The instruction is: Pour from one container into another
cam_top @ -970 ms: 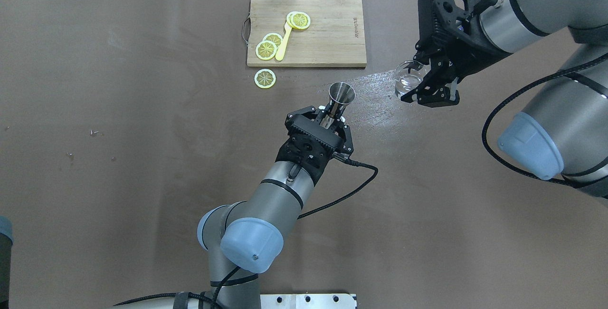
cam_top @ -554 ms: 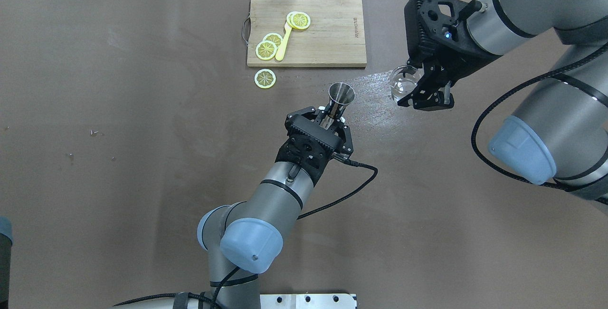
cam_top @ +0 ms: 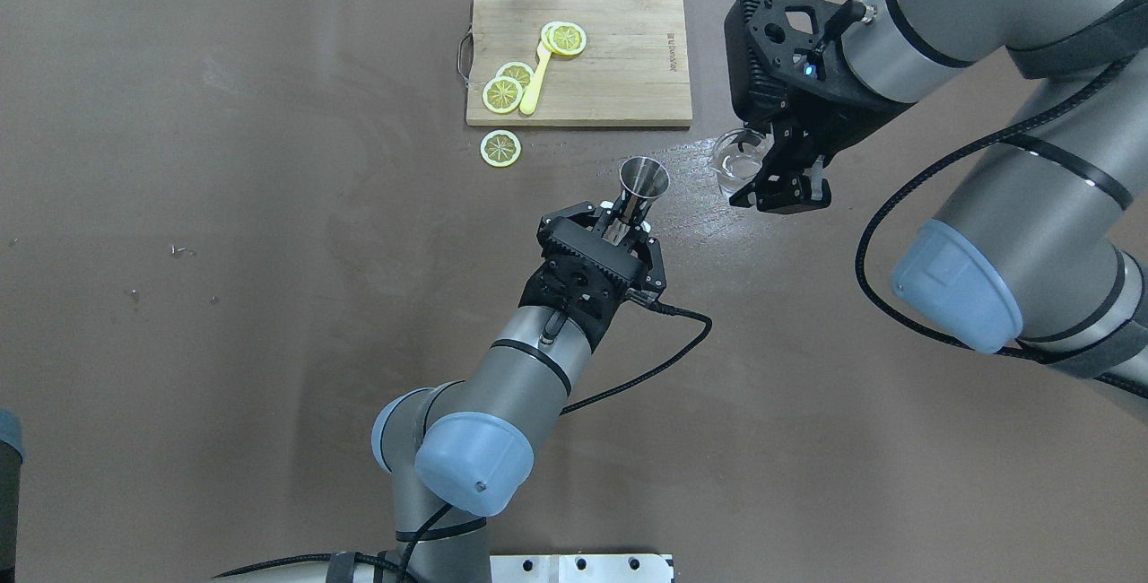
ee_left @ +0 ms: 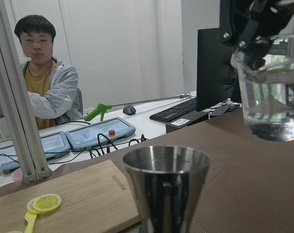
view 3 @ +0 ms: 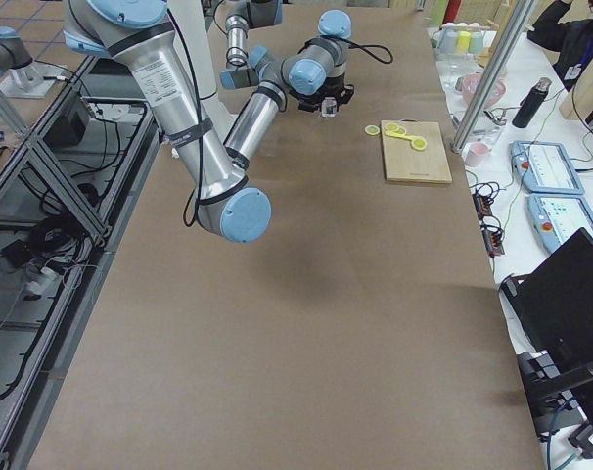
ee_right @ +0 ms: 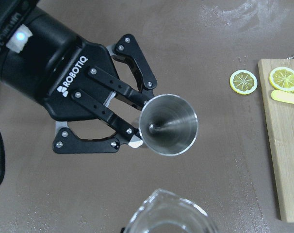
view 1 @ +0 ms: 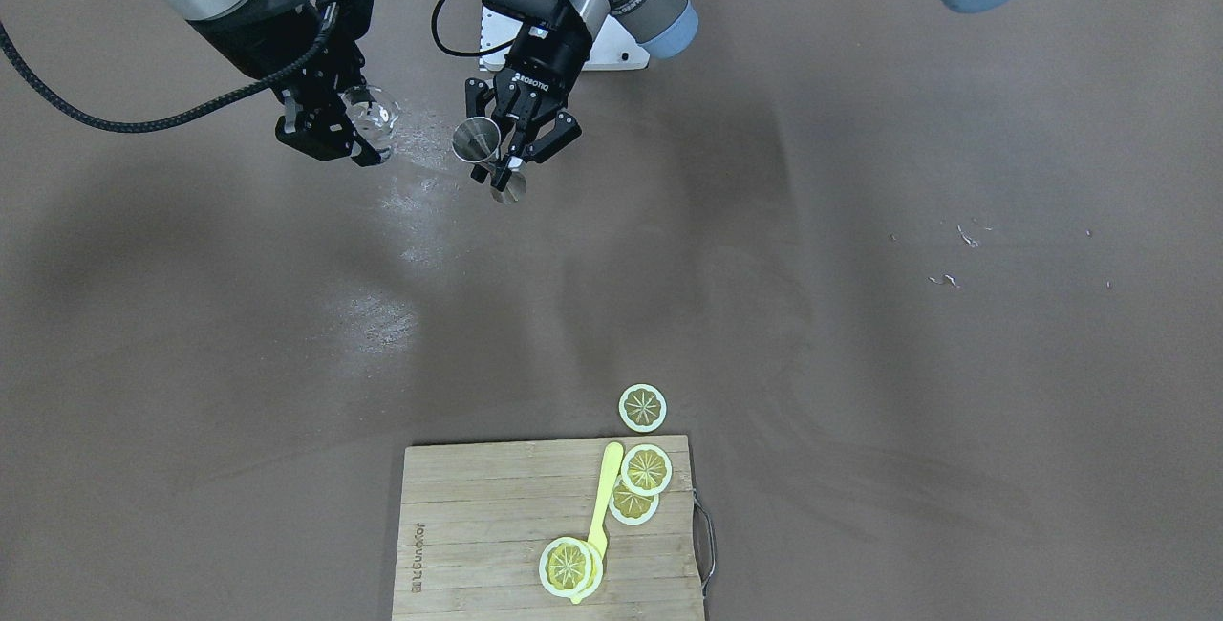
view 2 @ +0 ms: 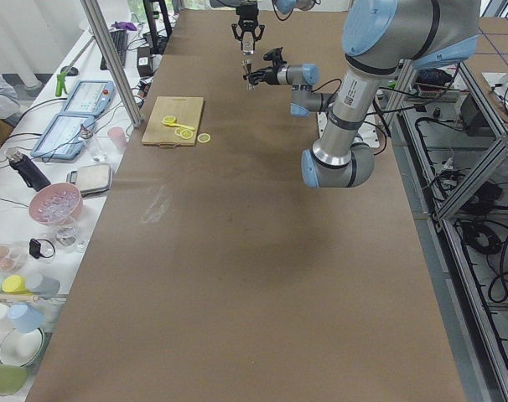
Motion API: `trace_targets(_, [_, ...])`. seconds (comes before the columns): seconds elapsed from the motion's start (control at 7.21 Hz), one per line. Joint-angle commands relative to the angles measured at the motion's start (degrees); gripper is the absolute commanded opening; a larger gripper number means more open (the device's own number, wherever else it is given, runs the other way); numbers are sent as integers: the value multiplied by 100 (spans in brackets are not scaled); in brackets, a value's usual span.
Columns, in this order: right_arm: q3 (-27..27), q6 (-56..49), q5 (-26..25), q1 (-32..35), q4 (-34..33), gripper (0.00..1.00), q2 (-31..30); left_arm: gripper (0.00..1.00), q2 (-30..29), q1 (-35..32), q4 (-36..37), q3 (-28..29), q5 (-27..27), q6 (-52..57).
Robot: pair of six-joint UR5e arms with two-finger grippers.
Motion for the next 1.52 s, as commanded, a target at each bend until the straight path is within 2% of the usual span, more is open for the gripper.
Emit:
trace_targets(0.0, [-31, -1, -40, -104, -279, 0, 290, 0, 0, 0, 2, 2, 0, 9])
trace_targets(0.28, [-66, -1, -58, -140, -325, 0, 345, 0, 9, 0, 3, 11, 0, 0])
trace_targets(0.69, [-409, -10, -137, -140, -333, 0, 547, 0, 26, 0, 2, 11, 0, 0])
trace_targets(1.39, [-418, -36, -277, -122, -745, 0, 740, 0, 18, 0, -6, -33, 0, 0])
